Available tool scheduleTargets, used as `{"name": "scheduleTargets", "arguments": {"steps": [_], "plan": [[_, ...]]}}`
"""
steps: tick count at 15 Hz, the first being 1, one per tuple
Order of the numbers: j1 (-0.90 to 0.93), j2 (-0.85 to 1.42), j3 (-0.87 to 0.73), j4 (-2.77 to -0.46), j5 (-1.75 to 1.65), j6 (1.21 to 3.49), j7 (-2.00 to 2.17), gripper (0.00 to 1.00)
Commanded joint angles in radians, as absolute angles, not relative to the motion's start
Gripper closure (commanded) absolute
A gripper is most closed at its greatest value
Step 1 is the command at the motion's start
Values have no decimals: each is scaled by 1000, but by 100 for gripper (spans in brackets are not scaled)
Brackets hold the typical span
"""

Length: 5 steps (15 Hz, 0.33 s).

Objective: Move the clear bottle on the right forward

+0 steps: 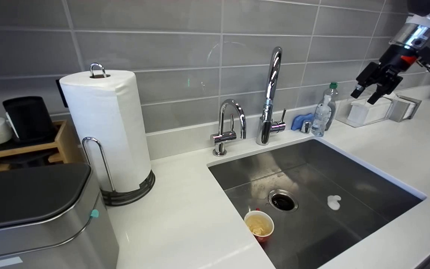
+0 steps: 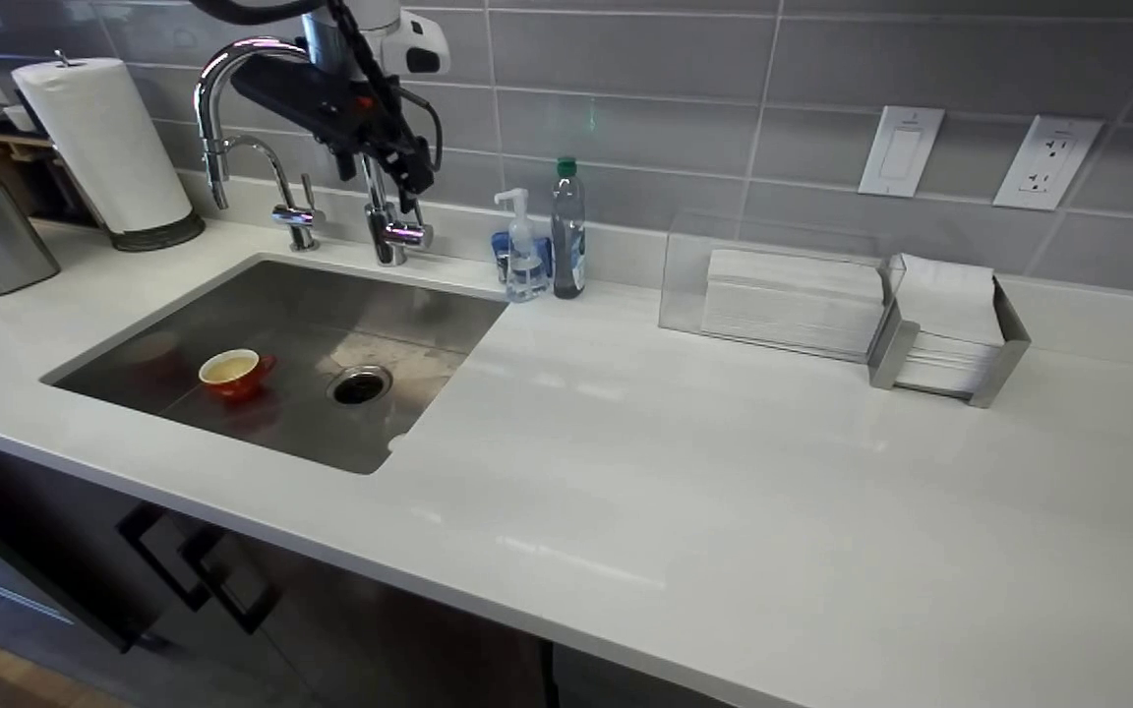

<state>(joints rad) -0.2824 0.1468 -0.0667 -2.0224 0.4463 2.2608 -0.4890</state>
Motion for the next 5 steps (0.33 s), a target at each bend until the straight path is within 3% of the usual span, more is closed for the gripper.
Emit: {"name": "scheduleTargets", "arguments": {"steps": [1, 5], "plan": [[-256, 114, -90, -2073, 456, 2282, -515, 0], [-236, 30, -101, -2184, 463, 2316, -543, 0]]}}
